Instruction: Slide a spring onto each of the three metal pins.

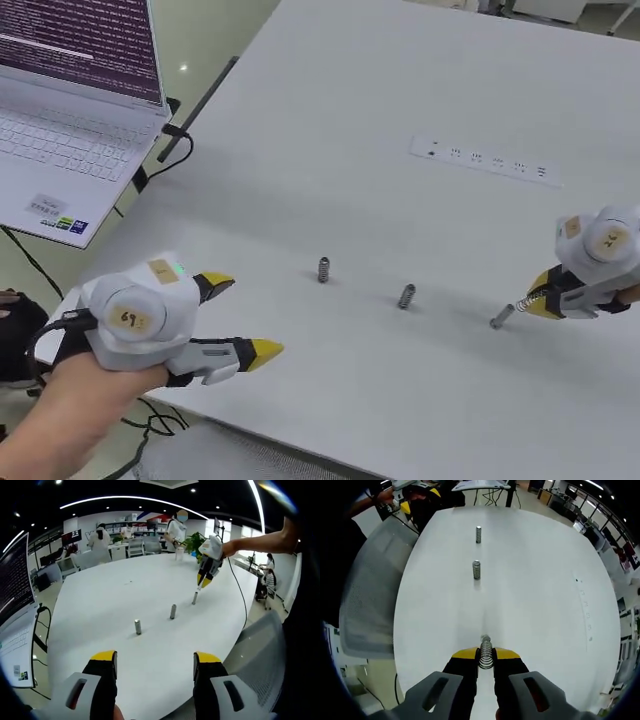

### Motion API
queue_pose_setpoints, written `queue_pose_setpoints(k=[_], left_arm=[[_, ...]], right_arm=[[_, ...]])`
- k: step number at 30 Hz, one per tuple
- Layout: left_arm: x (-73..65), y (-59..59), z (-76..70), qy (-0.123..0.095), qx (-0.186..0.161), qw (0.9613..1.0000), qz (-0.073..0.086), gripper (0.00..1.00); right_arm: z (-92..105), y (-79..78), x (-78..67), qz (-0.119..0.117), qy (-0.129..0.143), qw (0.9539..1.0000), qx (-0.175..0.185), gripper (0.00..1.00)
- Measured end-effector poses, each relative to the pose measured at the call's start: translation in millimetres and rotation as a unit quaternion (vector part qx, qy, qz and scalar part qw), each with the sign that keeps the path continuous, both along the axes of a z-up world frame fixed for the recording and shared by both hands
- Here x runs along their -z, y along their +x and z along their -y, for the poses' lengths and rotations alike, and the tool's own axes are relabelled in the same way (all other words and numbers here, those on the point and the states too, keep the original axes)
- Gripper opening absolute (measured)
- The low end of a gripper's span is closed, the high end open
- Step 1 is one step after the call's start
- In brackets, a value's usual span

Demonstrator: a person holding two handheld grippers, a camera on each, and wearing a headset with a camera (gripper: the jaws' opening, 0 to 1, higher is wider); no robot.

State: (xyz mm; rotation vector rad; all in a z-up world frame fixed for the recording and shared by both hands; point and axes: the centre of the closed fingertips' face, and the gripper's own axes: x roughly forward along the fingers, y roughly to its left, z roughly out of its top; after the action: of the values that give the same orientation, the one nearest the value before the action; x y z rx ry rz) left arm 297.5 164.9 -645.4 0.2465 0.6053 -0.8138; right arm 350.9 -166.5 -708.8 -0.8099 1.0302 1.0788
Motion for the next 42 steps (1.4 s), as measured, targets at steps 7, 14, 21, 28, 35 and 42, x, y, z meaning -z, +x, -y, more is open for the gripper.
queue_pose_setpoints(k=[7,14,21,28,35,42], left_arm=[[-0.2,1.4,0.6,0.001,-0.003,1.0000,-0.001,0.58],[-2.3,3.5,-0.5,0.000,-0.007,1.0000,0.000,0.58],[-2.0,1.0,-3.2,0.001,-0.012,0.9999,-0.003,0.58],[0.1,1.5,-6.4,0.001,-0.016,0.9999,-0.006,0.58],[0.6,2.0,-5.0,0.000,-0.016,0.9999,-0.007,0.58],[-4.8,6.2,-3.9,-0.001,-0.016,0.9999,0.000,0.58]], right_arm=[[-2.4,-0.4,4.6,-0.006,-0.002,0.9999,-0.009,0.09],[-4.5,0.5,7.1,-0.009,-0.003,0.9998,-0.015,0.09],[-5.7,1.8,12.4,-0.016,-0.008,0.9996,-0.022,0.09],[-7.6,3.7,16.4,-0.018,-0.014,0.9993,-0.030,0.09],[-9.1,3.4,20.6,-0.023,-0.024,0.9986,-0.041,0.09],[-11.1,3.8,28.4,-0.029,-0.034,0.9977,-0.051,0.09]])
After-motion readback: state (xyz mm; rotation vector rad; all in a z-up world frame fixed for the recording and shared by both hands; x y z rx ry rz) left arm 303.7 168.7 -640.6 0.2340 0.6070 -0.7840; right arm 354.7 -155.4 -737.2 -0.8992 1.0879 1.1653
